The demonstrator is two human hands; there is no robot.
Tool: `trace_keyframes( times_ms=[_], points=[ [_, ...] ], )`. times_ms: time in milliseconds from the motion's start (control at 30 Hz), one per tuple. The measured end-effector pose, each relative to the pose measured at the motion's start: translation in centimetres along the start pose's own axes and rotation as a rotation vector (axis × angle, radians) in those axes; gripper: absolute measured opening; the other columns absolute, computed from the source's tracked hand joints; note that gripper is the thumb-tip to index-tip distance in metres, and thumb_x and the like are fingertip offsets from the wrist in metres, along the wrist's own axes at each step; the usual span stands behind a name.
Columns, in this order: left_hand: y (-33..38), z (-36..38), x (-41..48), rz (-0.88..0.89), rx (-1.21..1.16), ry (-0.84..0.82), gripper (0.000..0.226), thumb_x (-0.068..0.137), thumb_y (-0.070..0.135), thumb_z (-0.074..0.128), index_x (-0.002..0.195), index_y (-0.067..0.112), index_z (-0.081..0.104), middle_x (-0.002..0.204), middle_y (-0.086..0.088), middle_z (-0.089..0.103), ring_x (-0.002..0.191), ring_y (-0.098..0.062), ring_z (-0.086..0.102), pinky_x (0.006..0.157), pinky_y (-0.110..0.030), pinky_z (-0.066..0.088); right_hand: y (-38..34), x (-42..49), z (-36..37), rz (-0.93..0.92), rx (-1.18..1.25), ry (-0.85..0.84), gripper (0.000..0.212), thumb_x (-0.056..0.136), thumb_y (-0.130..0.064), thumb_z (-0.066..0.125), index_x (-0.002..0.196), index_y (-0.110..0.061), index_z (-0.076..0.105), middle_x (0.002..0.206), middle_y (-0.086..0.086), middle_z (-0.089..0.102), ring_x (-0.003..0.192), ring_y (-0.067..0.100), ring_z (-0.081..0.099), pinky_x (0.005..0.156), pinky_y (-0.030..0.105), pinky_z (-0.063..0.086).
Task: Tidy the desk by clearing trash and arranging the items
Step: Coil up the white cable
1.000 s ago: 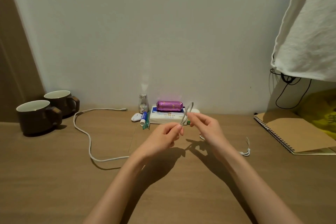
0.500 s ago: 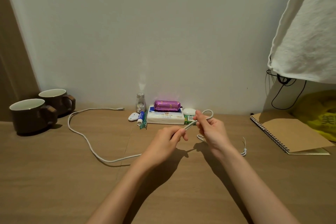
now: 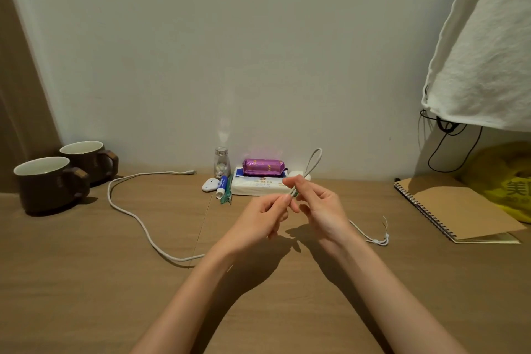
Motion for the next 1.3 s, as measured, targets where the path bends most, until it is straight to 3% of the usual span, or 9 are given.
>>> trace_keyframes(
  times_ms=[167,267,400,533,667,800,967,1067,1300],
  points=[
    [-0.4,-0.7,-0.1,-0.055,0.144,-0.063,0.033,0.099,0.032,0.037,0.114,0.011,0.057,0.068,0.007,0.050,0.051,0.000,0.041,0.047,-0.011,0.033,-1.1,0.7,-1.4,0.049,0.395,0.078,0.015,0.088,-0.017,0.059,0.084,-0.007,0.070,0.069,0.002,0.068,0.072,0.011,0.064,0.080,0.025,0.057],
    [-0.9,-2.0,-0.2,-0.065,0.320,-0.065,0.022,0.095,0.035,0.047,0.104,0.024,0.064,0.074,0.007,0.055,0.062,0.000,0.046,0.056,-0.012,0.039,-1.6,1.2,-2.9,0.008,0.487,0.107,0.015,0.094,-0.013,0.054,0.091,-0.002,0.064,0.063,0.001,0.057,0.053,0.007,0.058,0.071,0.028,0.061],
    [-1.0,-3.8,-0.6,-0.074,0.389,-0.079,0.020,0.090,0.040,0.056,0.091,0.030,0.073,0.078,0.000,0.065,0.064,-0.005,0.044,0.058,-0.019,0.036,-1.6,1.3,-3.6,-0.058,0.271,0.110,0.014,0.094,-0.015,0.055,0.093,-0.008,0.067,0.061,-0.003,0.045,0.041,0.001,0.034,0.038,0.011,0.032],
    [-0.5,-4.2,-0.5,0.013,0.352,-0.004,0.014,0.087,0.038,0.061,0.084,0.033,0.073,0.080,-0.009,0.068,0.061,-0.011,0.042,0.058,-0.028,0.036,-1.3,0.9,-2.8,-0.204,-0.276,0.078,0.014,0.090,-0.018,0.064,0.086,-0.012,0.076,0.058,-0.005,0.055,0.046,0.001,0.040,0.043,0.015,0.032],
    [0.0,-4.1,-0.5,0.103,0.336,0.080,0.009,0.082,0.036,0.067,0.087,0.034,0.075,0.079,0.008,0.070,0.068,-0.019,0.054,0.060,-0.035,0.044,-0.6,0.1,-0.9,-0.255,-0.577,-0.108,0.015,0.089,-0.025,0.065,0.088,-0.017,0.078,0.074,-0.009,0.071,0.066,-0.002,0.060,0.060,0.012,0.043],
    [-0.1,-4.2,-0.2,0.184,0.354,0.172,0.011,0.078,0.030,0.072,0.087,0.030,0.076,0.075,0.011,0.068,0.070,-0.013,0.056,0.059,-0.030,0.045,0.2,-0.7,0.1,-0.078,-0.554,-0.278,0.021,0.093,-0.026,0.059,0.106,-0.020,0.073,0.080,-0.007,0.074,0.061,-0.009,0.060,0.049,0.006,0.039],
    [-0.1,-4.9,-0.2,0.310,0.421,0.352,0.009,0.073,0.029,0.076,0.083,0.031,0.076,0.069,0.003,0.063,0.060,-0.006,0.046,0.053,-0.013,0.034,0.7,-1.0,-0.2,0.303,-0.137,-0.288,0.021,0.091,-0.027,0.060,0.101,-0.013,0.073,0.067,0.003,0.068,0.079,0.019,0.070,0.064,0.024,0.057],
    [0.3,-4.7,-0.4,0.384,0.494,0.353,0.009,0.072,0.028,0.076,0.082,0.028,0.077,0.067,0.006,0.060,0.062,-0.007,0.047,0.053,-0.012,0.035,0.7,-1.4,0.4,0.470,0.081,-0.317,0.020,0.091,-0.019,0.060,0.102,-0.008,0.071,0.071,0.010,0.067,0.070,0.023,0.072,0.059,0.027,0.061],
    [-0.3,-4.1,0.0,0.462,0.611,0.289,0.015,0.070,0.028,0.079,0.084,0.023,0.078,0.069,0.013,0.060,0.060,-0.002,0.049,0.053,-0.008,0.033,1.2,-1.0,0.0,0.411,-0.027,-0.335,0.025,0.094,-0.024,0.056,0.112,-0.011,0.066,0.066,0.001,0.062,0.038,0.003,0.040,0.033,0.011,0.031]
  ],
)
Point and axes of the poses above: each hand's wrist, its own x-axis towards the middle knuckle, its own z-axis out of the palm, y = z × x, the point moved 3 cm from there along x, towards the middle knuckle
